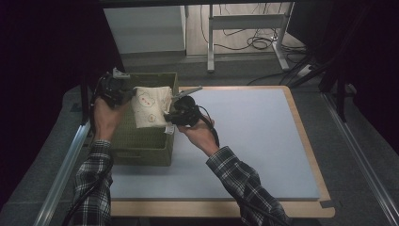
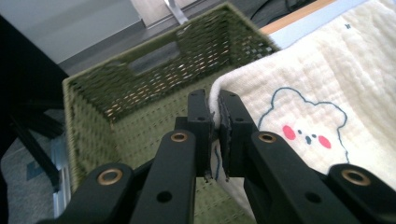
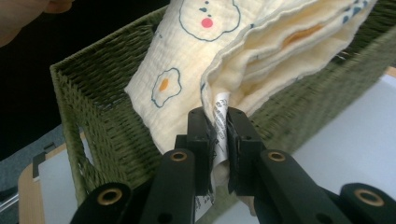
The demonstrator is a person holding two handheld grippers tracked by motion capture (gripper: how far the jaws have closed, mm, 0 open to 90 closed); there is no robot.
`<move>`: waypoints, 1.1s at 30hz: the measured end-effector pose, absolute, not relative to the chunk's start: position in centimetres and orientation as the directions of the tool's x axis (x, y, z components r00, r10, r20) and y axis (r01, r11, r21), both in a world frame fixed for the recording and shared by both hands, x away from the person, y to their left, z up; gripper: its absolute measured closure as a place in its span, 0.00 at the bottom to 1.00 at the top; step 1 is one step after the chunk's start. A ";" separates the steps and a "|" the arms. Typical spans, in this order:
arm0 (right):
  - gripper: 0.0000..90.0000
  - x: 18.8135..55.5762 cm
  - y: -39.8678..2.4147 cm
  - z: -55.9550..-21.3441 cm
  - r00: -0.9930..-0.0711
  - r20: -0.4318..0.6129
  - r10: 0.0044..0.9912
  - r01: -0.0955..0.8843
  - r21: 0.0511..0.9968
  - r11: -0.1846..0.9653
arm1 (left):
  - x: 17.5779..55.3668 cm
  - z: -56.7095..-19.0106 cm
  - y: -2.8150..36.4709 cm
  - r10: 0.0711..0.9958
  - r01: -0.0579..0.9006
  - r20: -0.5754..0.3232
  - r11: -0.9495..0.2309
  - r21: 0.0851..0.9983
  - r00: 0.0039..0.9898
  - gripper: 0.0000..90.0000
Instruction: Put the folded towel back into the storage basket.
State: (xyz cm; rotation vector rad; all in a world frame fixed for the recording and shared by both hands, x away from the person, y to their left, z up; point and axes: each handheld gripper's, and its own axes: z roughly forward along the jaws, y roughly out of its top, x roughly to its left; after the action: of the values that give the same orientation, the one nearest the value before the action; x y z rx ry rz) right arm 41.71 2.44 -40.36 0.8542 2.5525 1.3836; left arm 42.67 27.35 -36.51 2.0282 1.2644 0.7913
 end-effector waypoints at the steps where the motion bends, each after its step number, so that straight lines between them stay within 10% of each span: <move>1: 0.90 41.7 2.8 -40.4 -0.837 0.160 0.524 0.421 0.799 0.429 | 42.7 -36.6 27.6 0.918 0.552 0.163 -0.351 0.756 0.362 0.94; 33: 0.90 42.4 11.7 -43.6 -0.862 0.150 0.484 0.441 0.690 0.574 | 43.5 -42.5 32.2 0.934 0.651 0.148 -0.335 0.681 0.325 0.93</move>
State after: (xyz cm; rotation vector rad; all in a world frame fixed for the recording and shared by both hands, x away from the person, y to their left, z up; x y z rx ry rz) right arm 42.44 11.71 -43.59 0.8053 2.7371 1.1764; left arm 43.49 32.16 -42.54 2.0862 1.3910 0.7322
